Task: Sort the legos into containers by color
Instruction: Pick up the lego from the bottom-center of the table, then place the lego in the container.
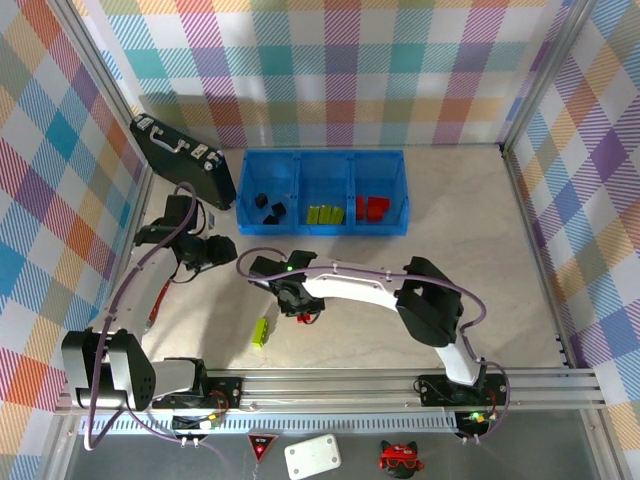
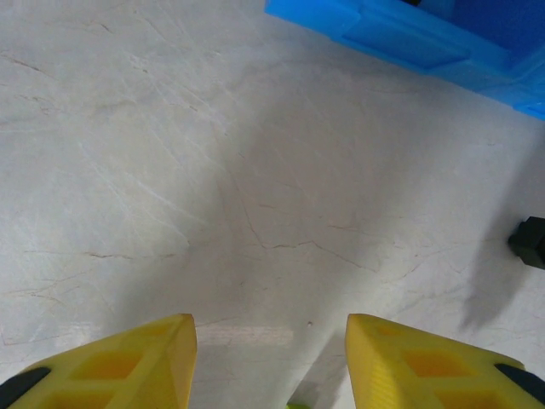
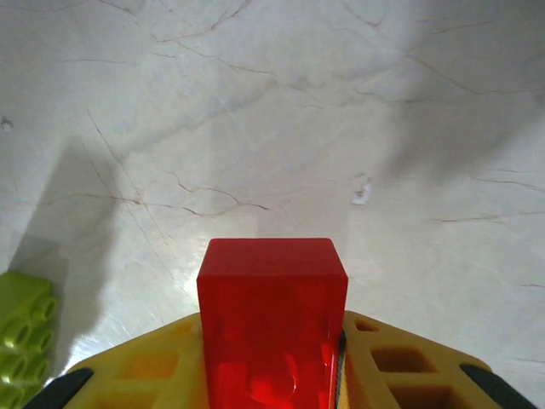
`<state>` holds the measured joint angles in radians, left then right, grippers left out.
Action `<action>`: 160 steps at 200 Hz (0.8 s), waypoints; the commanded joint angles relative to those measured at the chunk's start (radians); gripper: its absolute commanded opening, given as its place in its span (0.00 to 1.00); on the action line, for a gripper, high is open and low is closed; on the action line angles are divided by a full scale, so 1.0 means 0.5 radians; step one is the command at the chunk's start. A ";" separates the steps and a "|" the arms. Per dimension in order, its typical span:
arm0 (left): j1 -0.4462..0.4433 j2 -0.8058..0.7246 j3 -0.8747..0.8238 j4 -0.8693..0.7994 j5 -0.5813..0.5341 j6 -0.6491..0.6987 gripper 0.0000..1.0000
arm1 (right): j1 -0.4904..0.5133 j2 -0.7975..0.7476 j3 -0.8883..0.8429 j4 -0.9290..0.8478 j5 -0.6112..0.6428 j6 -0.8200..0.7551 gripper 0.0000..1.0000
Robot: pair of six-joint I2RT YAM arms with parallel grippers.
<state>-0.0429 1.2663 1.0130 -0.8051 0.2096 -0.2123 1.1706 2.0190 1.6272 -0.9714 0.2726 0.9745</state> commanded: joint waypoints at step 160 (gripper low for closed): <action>-0.064 -0.035 0.079 0.273 -0.030 0.216 0.50 | -0.955 -0.637 -0.248 0.093 -0.039 -0.823 0.34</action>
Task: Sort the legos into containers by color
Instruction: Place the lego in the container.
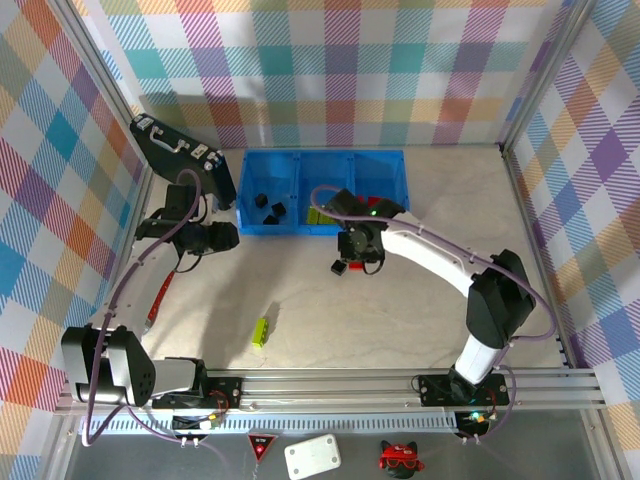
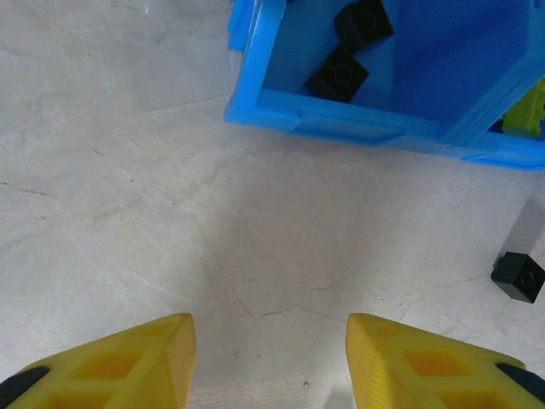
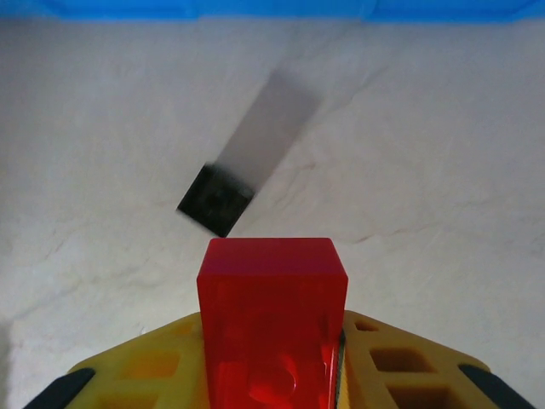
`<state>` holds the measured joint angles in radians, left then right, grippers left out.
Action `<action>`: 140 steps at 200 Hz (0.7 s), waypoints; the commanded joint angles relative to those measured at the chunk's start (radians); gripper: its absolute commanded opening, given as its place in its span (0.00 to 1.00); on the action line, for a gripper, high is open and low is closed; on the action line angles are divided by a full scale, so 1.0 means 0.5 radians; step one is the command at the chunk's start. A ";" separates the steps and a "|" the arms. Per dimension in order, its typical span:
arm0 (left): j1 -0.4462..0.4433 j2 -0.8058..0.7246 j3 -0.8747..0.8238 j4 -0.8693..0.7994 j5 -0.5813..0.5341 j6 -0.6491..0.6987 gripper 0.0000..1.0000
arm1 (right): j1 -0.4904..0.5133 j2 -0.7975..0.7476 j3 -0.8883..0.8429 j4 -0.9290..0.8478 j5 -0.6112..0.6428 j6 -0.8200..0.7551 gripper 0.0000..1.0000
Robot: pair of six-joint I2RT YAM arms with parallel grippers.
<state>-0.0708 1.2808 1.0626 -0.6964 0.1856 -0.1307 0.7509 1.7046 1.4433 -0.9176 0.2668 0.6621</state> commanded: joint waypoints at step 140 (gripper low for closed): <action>-0.011 -0.089 -0.033 0.055 0.021 0.062 0.52 | -0.670 0.895 1.175 -0.219 0.086 -0.633 0.34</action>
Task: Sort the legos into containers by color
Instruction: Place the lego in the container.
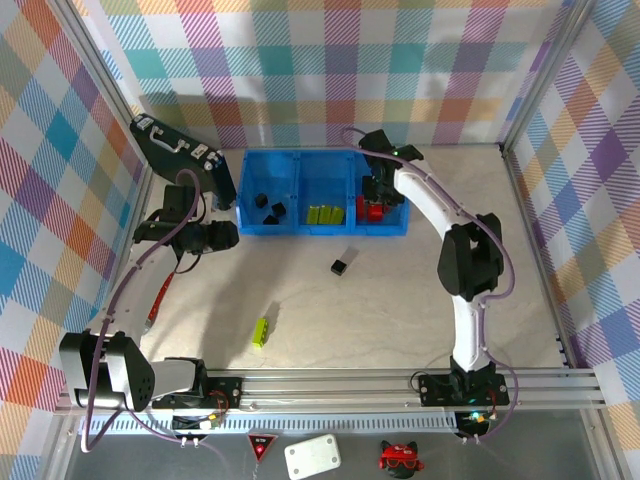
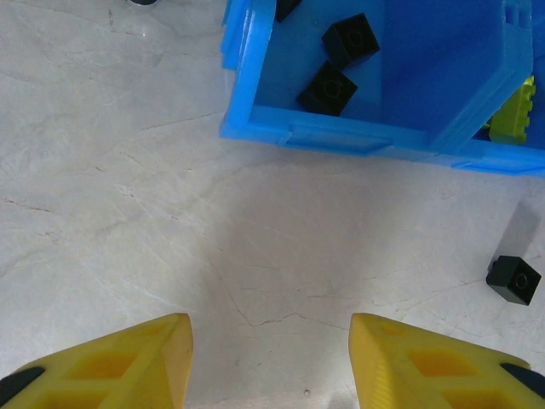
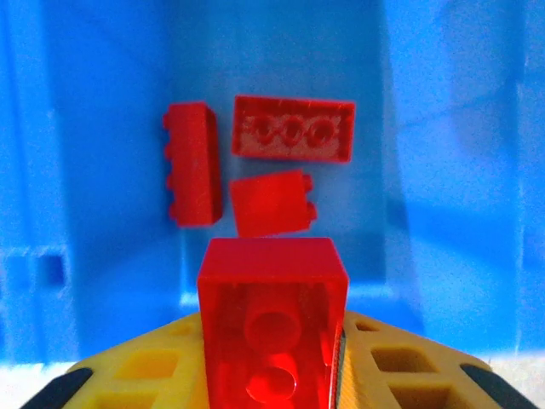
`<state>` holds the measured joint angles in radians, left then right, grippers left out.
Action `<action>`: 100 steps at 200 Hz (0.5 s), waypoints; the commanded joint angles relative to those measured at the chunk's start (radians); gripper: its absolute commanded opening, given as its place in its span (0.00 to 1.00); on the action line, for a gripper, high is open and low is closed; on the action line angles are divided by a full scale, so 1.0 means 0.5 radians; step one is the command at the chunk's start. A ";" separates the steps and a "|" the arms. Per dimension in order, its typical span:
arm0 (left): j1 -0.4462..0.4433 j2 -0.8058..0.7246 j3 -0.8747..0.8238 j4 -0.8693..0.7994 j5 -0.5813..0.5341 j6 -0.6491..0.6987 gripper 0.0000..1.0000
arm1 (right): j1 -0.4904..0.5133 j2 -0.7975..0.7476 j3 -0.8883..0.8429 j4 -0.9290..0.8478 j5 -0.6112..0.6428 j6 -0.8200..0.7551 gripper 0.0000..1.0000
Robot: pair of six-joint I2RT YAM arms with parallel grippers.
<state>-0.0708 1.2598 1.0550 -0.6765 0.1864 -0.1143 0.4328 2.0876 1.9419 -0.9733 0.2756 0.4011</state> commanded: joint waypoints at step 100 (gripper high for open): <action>-0.009 -0.021 -0.002 0.003 0.026 0.044 0.51 | -0.077 0.447 0.261 -0.147 0.437 -0.128 0.36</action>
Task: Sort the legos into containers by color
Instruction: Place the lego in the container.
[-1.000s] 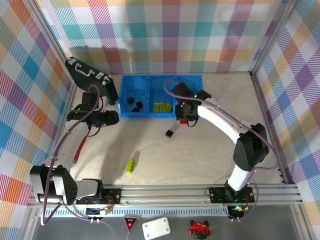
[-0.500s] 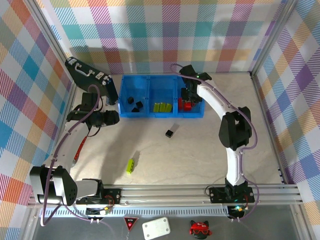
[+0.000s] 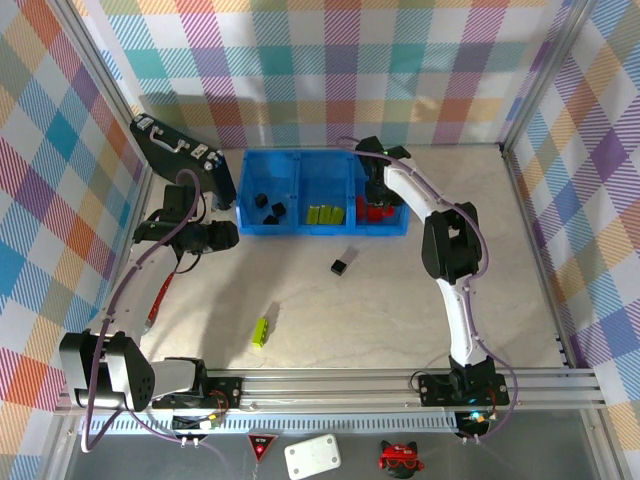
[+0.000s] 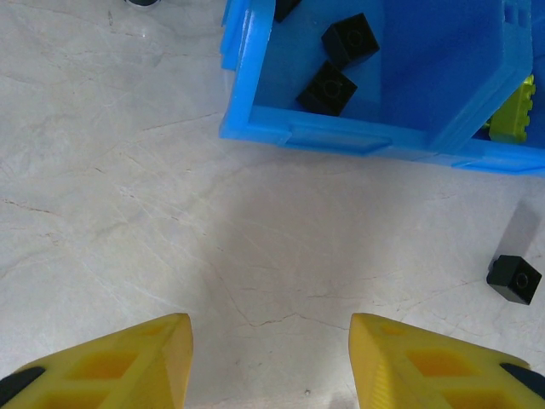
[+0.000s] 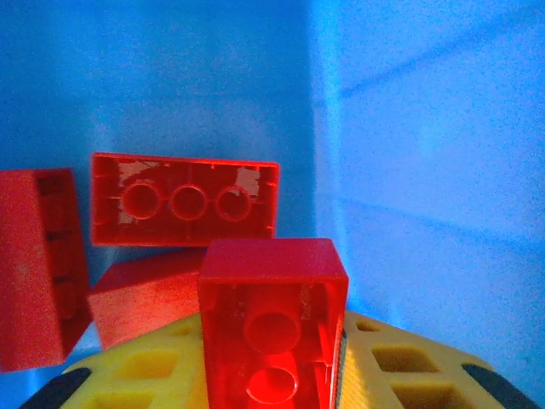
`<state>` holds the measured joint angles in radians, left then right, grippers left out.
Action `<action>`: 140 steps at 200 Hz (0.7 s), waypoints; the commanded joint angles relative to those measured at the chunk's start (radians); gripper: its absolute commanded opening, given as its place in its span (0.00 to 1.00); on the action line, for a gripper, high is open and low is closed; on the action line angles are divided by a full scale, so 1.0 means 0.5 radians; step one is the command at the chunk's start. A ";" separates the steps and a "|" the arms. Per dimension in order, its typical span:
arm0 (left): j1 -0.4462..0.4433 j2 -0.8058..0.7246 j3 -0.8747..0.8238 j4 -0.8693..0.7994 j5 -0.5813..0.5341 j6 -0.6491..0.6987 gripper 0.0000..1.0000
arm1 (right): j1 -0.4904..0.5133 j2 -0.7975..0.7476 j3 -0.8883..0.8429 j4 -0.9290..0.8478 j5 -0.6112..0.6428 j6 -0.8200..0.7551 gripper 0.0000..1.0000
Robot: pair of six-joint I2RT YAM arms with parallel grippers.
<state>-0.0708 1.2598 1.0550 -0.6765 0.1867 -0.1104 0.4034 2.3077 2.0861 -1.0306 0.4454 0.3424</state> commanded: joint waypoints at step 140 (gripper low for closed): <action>-0.009 -0.037 -0.002 -0.006 0.043 0.052 0.51 | -0.002 -0.315 -0.062 -0.107 -0.088 0.104 0.51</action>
<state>-0.0708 1.2598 1.0550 -0.6769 0.1909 -0.1062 0.4000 2.2658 2.0743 -1.0485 0.4469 0.3588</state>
